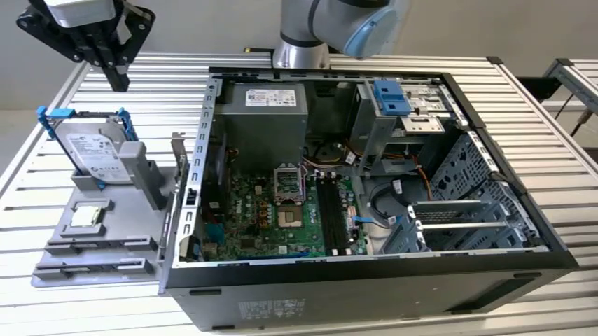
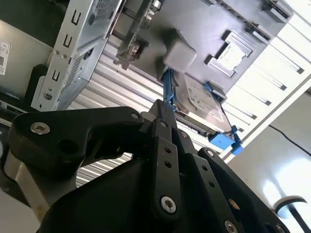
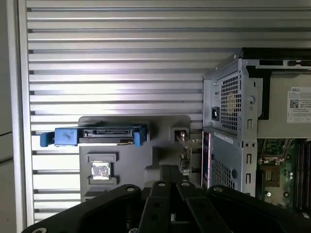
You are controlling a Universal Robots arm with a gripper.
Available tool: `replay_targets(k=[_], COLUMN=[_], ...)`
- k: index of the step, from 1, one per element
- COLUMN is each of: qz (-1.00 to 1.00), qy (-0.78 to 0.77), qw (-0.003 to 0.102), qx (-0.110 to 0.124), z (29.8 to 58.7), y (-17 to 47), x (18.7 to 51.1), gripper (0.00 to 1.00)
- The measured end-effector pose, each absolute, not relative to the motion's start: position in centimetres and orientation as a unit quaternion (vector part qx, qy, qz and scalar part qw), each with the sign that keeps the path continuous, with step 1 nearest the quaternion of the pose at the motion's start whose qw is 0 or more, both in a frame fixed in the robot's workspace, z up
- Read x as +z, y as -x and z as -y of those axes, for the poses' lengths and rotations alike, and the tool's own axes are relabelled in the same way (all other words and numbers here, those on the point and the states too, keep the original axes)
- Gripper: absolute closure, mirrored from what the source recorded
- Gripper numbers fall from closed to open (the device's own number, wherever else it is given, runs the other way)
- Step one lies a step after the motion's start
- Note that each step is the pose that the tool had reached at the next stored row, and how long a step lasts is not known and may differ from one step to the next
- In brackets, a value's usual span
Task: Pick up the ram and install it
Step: 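Reach for the ram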
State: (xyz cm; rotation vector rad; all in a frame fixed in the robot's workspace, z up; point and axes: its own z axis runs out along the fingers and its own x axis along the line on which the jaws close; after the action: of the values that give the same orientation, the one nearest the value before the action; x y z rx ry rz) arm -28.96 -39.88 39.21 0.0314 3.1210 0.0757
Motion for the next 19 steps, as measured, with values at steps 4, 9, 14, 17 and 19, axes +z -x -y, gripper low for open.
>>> replay_targets(k=[4,9,14,17,19], qz=[-1.000,-1.000,-1.000,-1.000,-1.000], qy=[-0.007,-0.004,0.001,0.003,0.005], qw=[0.010,0.010,0.009,0.009,0.009], qx=[0.024,0.024,0.024,0.024,0.024], z=[39.9,39.9,39.9,39.9,39.9], y=[30.2,31.8,33.7,34.6,35.1], x=[39.2,39.2,39.2,39.2,39.2], gripper=[1.00,1.00,1.00,1.00,1.00])
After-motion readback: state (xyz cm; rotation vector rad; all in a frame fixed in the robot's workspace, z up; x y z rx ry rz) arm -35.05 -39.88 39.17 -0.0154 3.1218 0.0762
